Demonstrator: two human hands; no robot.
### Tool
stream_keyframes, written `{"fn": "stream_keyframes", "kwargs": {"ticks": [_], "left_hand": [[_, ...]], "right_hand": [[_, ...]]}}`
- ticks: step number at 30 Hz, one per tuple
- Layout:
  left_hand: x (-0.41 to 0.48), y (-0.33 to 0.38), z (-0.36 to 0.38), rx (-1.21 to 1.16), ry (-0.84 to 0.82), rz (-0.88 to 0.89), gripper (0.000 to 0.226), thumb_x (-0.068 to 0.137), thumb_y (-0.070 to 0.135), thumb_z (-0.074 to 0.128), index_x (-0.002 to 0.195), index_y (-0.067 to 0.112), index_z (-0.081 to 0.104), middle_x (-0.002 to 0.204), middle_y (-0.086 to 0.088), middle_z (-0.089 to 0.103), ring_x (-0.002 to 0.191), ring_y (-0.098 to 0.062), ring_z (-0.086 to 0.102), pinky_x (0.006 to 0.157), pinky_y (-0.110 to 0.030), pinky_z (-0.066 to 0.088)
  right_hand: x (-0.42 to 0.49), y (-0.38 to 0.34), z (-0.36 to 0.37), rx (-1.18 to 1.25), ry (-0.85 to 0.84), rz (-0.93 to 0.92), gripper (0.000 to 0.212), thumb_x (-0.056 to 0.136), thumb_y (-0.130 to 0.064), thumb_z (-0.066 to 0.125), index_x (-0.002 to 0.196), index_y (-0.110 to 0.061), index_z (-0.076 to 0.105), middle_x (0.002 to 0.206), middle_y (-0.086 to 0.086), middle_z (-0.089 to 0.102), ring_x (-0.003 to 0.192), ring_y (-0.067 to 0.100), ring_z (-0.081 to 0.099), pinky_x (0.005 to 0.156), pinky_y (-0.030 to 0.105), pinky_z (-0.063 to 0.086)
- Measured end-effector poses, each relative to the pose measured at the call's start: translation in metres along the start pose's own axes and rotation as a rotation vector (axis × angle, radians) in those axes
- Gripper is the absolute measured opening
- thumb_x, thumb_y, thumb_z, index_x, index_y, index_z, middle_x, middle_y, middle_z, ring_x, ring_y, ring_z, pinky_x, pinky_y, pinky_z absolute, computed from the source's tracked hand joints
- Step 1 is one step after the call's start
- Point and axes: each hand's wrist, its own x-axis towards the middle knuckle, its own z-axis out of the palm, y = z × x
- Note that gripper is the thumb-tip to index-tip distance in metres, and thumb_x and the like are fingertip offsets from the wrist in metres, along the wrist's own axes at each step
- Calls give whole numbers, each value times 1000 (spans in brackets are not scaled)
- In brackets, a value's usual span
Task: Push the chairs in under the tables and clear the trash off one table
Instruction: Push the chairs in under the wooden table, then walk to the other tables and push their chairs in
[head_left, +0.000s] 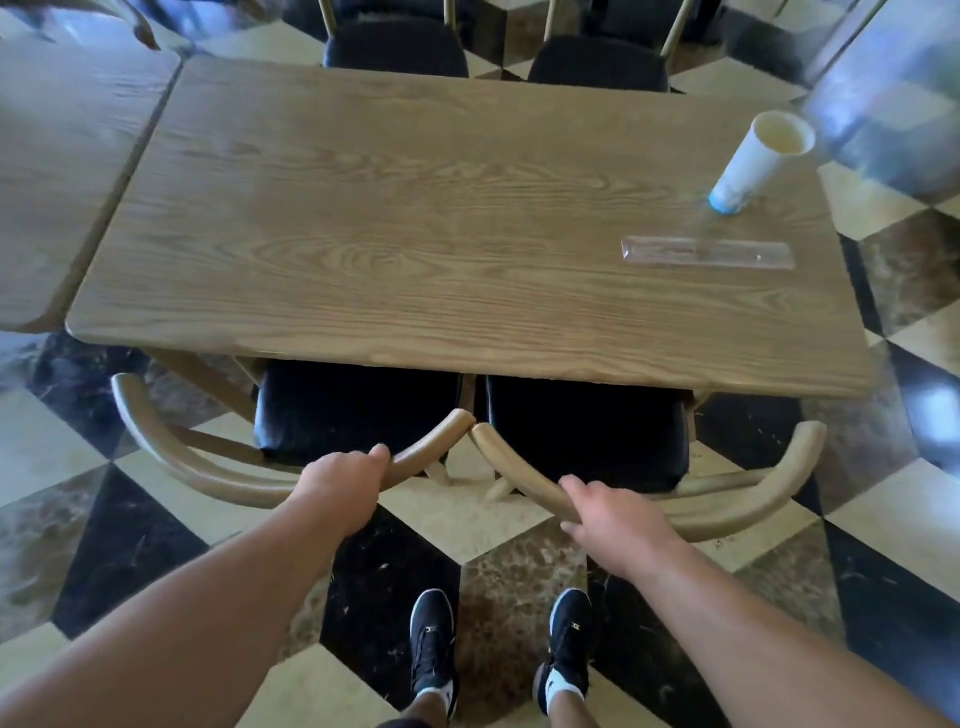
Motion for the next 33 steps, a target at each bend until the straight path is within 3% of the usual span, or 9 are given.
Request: {"fn": "stream_keyframes", "kwargs": {"ticks": [4,8,12,15,18,24,27,33], "left_hand": [[-3,-6,-2,17,-44,8,31,99,18,58,126,24,44,84,7,60,69,-13,60,55,-31,44],[-2,8,-30,1,-64,80,36,98,45,62,126,26,51,93,9,62,81,-15,63,65,-33,48],[-7,52,-102,-104,114,242,43,100,56,50,134,31,58,112,6,68,102,-20,63,76,-36,49],[-15,102,-174,-110,162,394,57,95,64,59,144,36,52,138,4,65,126,-24,59,93,-40,50],[-37,159,-241,-76,256,524,66,90,69,62,147,39,50,146,4,61,133,-24,55,105,-43,48],[-120,284,-340,-65,377,759,74,90,67,68,153,37,43,155,7,52,134,-22,56,103,-42,49],[-166,354,-375,-25,461,867,77,91,69,67,154,35,42,158,3,51,139,-23,53,109,-45,48],[-237,501,-411,62,669,1016,71,91,72,62,148,32,50,150,4,57,137,-20,51,109,-41,45]], "right_hand": [[-2,-3,3,25,17,27,41,106,-46,53,139,-28,39,112,1,62,99,28,65,76,45,54],[-7,-1,-19,76,75,27,57,102,-58,54,150,-31,39,133,-2,60,118,24,60,92,43,53],[-35,11,-76,128,315,40,66,100,-65,51,152,-26,44,145,-1,56,132,24,52,105,43,48],[-77,35,-123,104,452,106,62,100,-66,48,146,-24,51,141,-1,60,132,24,51,108,43,45],[-134,67,-161,72,558,219,65,99,-71,43,142,-23,56,134,-2,62,129,23,52,106,42,44],[-269,140,-206,89,765,459,68,95,-73,50,141,-23,54,134,2,63,125,26,56,98,44,52],[-338,185,-216,98,875,599,74,92,-77,50,147,-27,45,143,0,60,128,23,59,97,42,56],[-456,296,-225,41,1016,751,69,94,-78,46,143,-30,52,139,-5,63,126,20,58,101,38,50]]}}
